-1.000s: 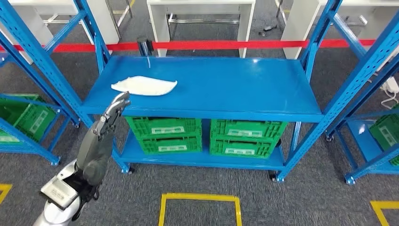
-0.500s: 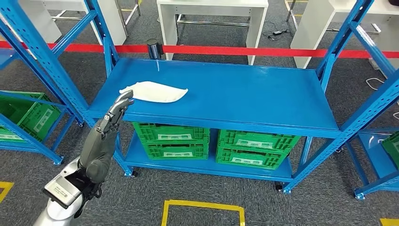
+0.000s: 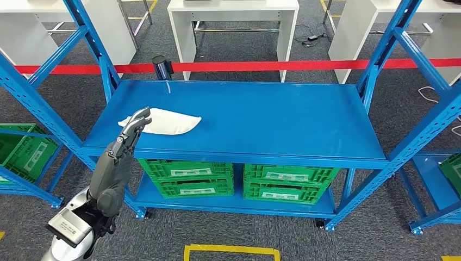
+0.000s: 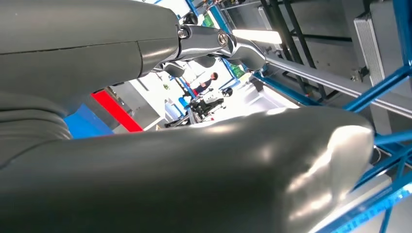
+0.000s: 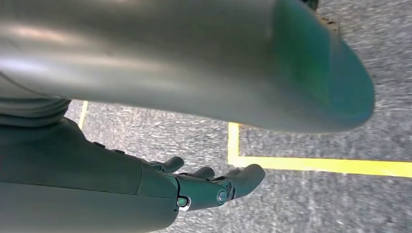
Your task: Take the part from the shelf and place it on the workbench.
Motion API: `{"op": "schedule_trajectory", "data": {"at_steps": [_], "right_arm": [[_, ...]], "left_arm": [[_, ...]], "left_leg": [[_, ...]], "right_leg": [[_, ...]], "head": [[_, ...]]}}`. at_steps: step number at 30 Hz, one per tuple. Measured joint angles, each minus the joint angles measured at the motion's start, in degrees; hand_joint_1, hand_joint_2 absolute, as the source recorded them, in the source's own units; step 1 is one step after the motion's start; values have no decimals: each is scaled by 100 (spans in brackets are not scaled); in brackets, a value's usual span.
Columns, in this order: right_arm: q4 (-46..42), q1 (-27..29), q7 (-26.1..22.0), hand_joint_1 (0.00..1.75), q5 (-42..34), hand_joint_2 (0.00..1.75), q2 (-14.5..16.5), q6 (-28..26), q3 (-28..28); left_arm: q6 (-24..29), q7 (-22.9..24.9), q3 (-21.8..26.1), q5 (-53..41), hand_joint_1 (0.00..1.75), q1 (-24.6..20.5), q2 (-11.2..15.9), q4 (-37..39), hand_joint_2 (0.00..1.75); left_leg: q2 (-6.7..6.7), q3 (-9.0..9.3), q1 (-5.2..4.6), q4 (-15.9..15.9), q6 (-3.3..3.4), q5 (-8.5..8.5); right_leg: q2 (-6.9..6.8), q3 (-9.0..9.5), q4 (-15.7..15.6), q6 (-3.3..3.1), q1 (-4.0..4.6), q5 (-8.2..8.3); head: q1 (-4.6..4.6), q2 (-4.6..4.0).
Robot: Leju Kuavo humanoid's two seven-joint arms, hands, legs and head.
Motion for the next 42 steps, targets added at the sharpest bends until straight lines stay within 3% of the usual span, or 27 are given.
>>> {"op": "schedule_trajectory", "data": {"at_steps": [1, 5, 7, 9, 11, 12, 14, 16, 20, 22, 24, 25, 26, 27, 29, 31, 33, 37, 42], "right_arm": [[0, -6, 1, 0, 1, 0, 1, 0, -1], [0, -26, -2, 0, 2, 0, 1, 1, -2], [0, -45, -3, 0, 3, 0, 1, 4, -2], [0, -43, -2, 0, 4, 0, 1, 7, -2], [0, -22, 1, 0, 3, 0, 1, 7, -2], [0, -12, 1, 0, 2, 0, 1, 7, -2], [1, 2, 0, 0, -4, 0, 1, 4, -4], [3, 5, 0, 0, -18, 0, 1, 0, -13], [4, -1, 2, 0, -62, 0, 1, -5, -33], [4, -9, 1, 0, -75, 0, 0, -7, -40], [4, -10, 1, 0, -86, 0, -1, -9, -46], [4, -7, 1, 0, -92, 0, -1, -11, -52], [4, -4, 1, 0, -99, 0, 0, -13, -64], [4, -1, 2, 0, -107, 0, 0, -15, -79], [5, 1, 4, 0, -119, 0, 3, -20, -117], [6, -6, 14, 0, -133, 0, 7, -27, -152], [7, -7, 24, 0, -140, 0, 7, -33, -175], [7, -7, 50, 0, -131, 0, 5, -42, -195], [7, -8, 71, 0, -99, 0, -4, -35, -244]], "left_arm": [[-6, 2, 4, 0, 0, -4, 0, 2, 0], [-41, 4, 10, 8, 0, -27, -1, -7, 0], [-46, 2, 10, 8, 0, -29, 1, -9, 0], [-46, -4, 10, 12, 0, -11, 20, -2, 0], [-47, -22, 10, 26, 0, 23, 59, 5, 0], [-48, -36, 10, 35, 0, 35, 80, 8, 0], [-49, -56, 10, 45, 0, 34, 112, 24, 0], [-48, -30, 8, 49, 0, 6, 125, 55, 0], [-5, 99, -9, 21, 0, -38, 90, 81, 0], [33, 125, -25, -12, 0, -46, 44, 84, 87], [90, 157, -44, -134, 0, -31, -12, 85, 175], [121, 192, -51, -245, 0, -13, -34, 85, 175], [151, 245, -57, -411, 0, 5, -47, 85, 175], [174, 308, -60, -604, 0, 20, -55, 84, 175], [214, 438, -62, -1033, 0, 39, -57, 86, 175], [253, 563, -62, -1449, 0, 61, -58, 104, 175], [260, 689, -61, -1834, 0, 107, -67, 118, 175], [75, 943, -57, -2550, 0, 206, -86, 130, 175], [-142, 1210, -59, -3533, 0, 420, -23, 169, 175]], "left_leg": [[5, 39, -20, -130, 31, 87], [-14, 226, -8, -208, 191, 35], [-14, 343, 8, -243, 246, -25], [-18, 420, 8, -249, 271, -110], [-34, 525, 8, -247, 263, -214], [-41, 599, 9, -246, 253, -270], [-43, 754, 8, -239, 222, -387], [-52, 836, -5, -231, 162, -494], [-52, 909, -10, -122, 13, -573], [-32, 706, 6, 254, -41, -760], [-25, 269, 25, 954, -93, -1061], [-24, 63, 33, 1227, -111, -1143], [-23, -69, 39, 1336, -117, -1109], [-22, -97, 43, 1232, -115, -941], [-18, 60, 47, 569, -89, -373], [-6, 200, 24, 7, -37, -126], [0, 228, 5, -141, 11, -127], [-17, 255, 7, -175, 40, -59], [-16, 284, 5, -177, 105, -101]], "right_leg": [[-1, 39, -19, 37, 2, -48], [-8, 84, 220, 164, 13, -35], [-9, -236, 741, 210, 4, -142], [-9, -753, 1359, 249, -1, -412], [-9, -1106, 1528, 261, -2, -521], [-9, -1157, 1364, 258, -3, -389], [-12, -1088, 723, 226, 1, 216], [-19, -1014, 285, 157, 26, 578], [-7, -885, 162, -7, 20, 601], [-6, -795, 130, -70, 2, 572], [-3, -752, 123, -99, 0, 519], [-3, -727, 123, -102, 0, 487], [-1, -689, 124, -101, 0, 452], [1, -637, 124, -96, -1, 414], [6, -528, 121, -71, -5, 334], [10, -482, 126, -20, 4, 278], [9, -482, 128, 22, 23, 245], [7, -439, 85, -41, 42, 239], [6, -366, -2, 33, 40, 227]], "head": [[-3, 0], [12, 0], [40, 0], [64, 0], [76, 0], [84, 0], [97, 0], [108, 0], [106, 0], [70, 0], [34, 0], [26, 0], [23, 0], [19, 0], [11, 0], [-2, 0], [-8, 0], [12, 0], [22, 0]]}}
